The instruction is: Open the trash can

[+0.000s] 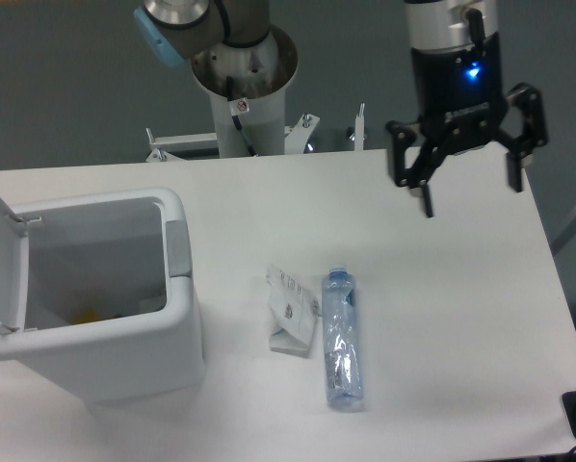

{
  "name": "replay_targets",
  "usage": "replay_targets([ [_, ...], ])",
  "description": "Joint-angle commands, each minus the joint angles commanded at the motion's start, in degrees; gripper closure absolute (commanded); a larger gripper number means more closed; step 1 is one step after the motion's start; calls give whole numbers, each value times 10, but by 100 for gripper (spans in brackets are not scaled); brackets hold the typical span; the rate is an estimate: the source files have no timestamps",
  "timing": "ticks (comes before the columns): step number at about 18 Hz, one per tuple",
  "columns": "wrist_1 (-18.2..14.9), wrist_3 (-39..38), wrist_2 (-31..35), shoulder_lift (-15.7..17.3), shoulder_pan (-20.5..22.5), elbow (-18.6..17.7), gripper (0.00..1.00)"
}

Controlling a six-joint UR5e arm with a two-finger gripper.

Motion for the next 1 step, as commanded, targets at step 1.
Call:
replay_targets([
  [1, -4, 23, 4, 2, 5, -11, 0],
])
